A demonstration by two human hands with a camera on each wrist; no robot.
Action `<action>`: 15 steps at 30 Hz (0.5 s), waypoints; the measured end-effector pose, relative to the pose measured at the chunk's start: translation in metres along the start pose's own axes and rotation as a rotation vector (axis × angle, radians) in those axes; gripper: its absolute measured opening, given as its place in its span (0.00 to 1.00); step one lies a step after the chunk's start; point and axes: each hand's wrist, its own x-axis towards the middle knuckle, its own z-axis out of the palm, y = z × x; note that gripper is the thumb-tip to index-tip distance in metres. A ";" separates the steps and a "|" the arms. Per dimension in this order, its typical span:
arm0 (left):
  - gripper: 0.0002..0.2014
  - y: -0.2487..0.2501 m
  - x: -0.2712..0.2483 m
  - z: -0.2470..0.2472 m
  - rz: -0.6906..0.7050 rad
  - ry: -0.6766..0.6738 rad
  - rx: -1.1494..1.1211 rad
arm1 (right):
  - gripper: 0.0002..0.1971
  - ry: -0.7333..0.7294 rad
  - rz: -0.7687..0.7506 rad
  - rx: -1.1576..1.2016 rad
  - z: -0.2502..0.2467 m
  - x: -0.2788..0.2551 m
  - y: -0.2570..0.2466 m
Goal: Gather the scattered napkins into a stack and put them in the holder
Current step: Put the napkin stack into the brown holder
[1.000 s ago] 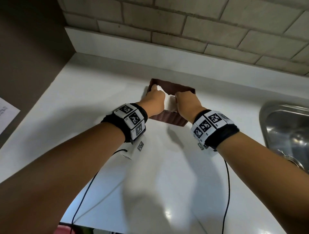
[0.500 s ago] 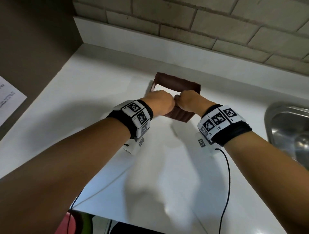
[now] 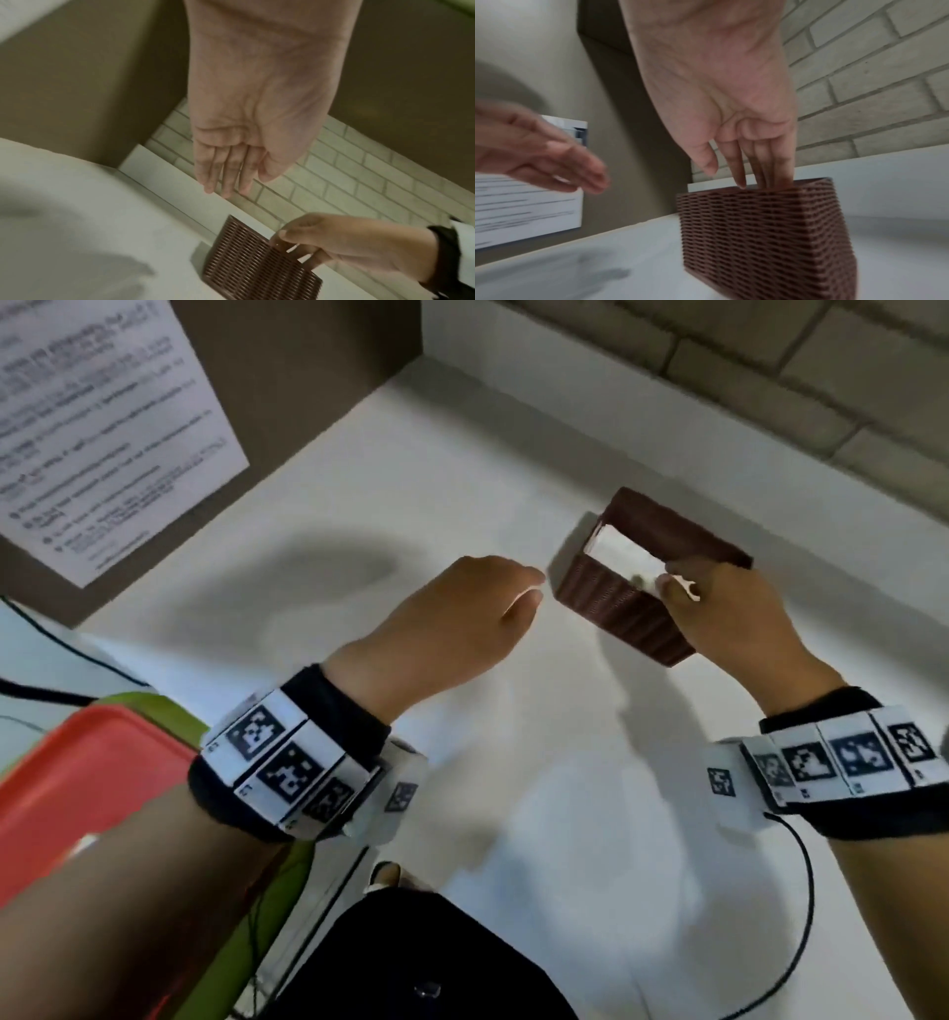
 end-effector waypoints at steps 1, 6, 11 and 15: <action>0.18 -0.006 -0.016 -0.003 -0.040 0.020 -0.004 | 0.19 0.023 -0.043 -0.003 0.001 -0.003 -0.002; 0.16 -0.048 -0.099 -0.008 -0.225 0.099 -0.036 | 0.18 0.064 -0.199 0.053 0.007 -0.015 -0.045; 0.18 -0.081 -0.179 -0.010 -0.483 0.097 -0.041 | 0.17 -0.008 -0.416 0.109 0.015 -0.038 -0.112; 0.18 -0.101 -0.243 -0.011 -0.648 0.129 -0.057 | 0.16 -0.098 -0.562 0.145 0.028 -0.057 -0.162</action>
